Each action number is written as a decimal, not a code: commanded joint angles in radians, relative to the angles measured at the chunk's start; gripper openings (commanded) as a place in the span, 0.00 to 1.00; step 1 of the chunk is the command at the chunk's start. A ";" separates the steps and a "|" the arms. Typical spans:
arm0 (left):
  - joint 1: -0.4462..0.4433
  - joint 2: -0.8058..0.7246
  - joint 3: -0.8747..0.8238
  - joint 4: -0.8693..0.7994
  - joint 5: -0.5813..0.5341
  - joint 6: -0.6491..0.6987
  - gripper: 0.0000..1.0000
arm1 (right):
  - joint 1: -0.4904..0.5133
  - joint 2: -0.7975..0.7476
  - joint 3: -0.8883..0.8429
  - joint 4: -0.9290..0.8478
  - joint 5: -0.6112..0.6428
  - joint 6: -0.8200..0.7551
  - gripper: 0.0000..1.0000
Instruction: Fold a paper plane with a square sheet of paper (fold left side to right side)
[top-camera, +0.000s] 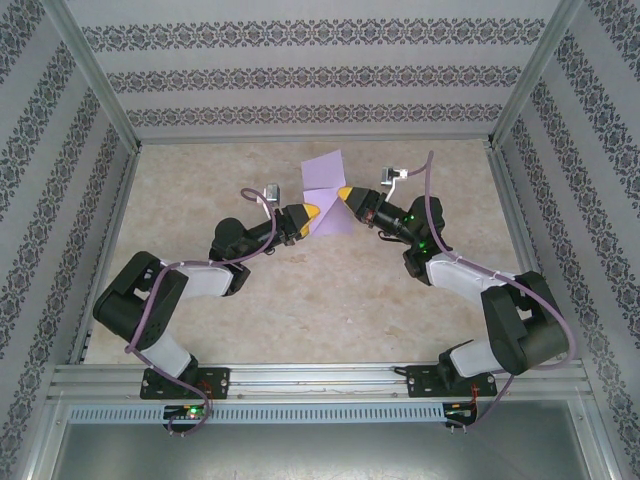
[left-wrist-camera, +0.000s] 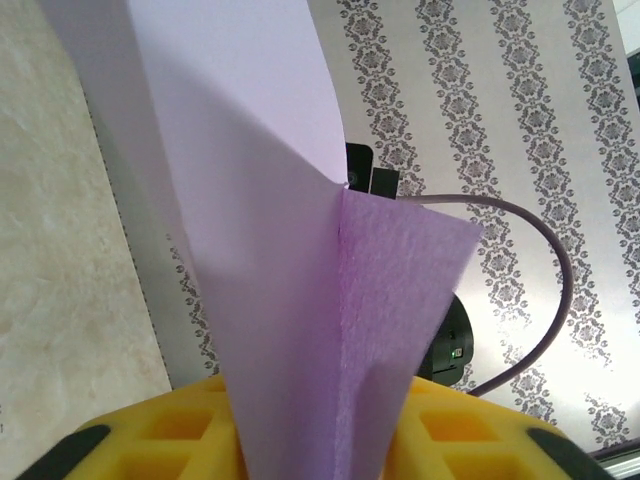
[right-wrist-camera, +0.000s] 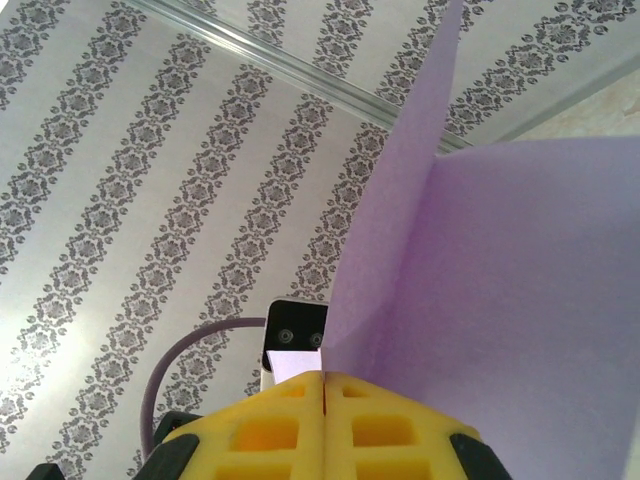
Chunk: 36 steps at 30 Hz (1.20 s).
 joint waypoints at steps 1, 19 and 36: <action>-0.011 0.010 0.003 0.067 0.003 0.003 0.27 | 0.003 -0.014 -0.012 0.043 0.016 -0.021 0.05; -0.009 -0.081 0.021 -0.317 0.054 0.223 0.00 | -0.066 -0.273 -0.093 -0.359 0.126 -0.263 0.50; -0.258 -0.075 0.728 -2.332 -0.993 1.219 0.00 | -0.102 -0.566 0.008 -1.370 0.783 -0.765 0.80</action>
